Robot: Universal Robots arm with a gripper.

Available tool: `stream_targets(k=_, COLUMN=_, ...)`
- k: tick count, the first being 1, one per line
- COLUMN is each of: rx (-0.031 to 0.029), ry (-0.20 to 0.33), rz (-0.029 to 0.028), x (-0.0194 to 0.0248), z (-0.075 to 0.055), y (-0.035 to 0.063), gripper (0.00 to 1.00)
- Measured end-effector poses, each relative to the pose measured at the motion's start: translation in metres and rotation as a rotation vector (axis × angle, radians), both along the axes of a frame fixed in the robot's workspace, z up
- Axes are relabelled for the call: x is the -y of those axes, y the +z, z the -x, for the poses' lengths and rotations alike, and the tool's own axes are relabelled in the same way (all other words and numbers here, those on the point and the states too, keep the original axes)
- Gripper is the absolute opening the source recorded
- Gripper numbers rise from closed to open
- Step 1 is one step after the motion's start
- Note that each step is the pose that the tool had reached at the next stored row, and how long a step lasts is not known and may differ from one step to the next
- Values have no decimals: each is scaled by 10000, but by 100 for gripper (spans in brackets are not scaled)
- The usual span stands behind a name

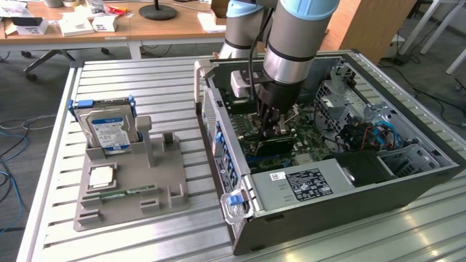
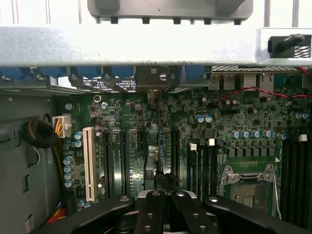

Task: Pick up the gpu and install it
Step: 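Press down on the gpu until it lock into place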

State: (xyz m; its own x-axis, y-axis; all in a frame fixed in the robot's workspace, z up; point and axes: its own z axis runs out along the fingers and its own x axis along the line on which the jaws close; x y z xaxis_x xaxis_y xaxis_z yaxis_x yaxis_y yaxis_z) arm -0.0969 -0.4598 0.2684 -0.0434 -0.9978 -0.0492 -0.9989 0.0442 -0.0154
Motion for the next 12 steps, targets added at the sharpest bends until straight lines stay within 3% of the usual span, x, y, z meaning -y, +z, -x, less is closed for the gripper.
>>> stream_targets(k=12, rx=0, ry=-1, rz=0, x=-1, z=0, y=-6, gripper=11)
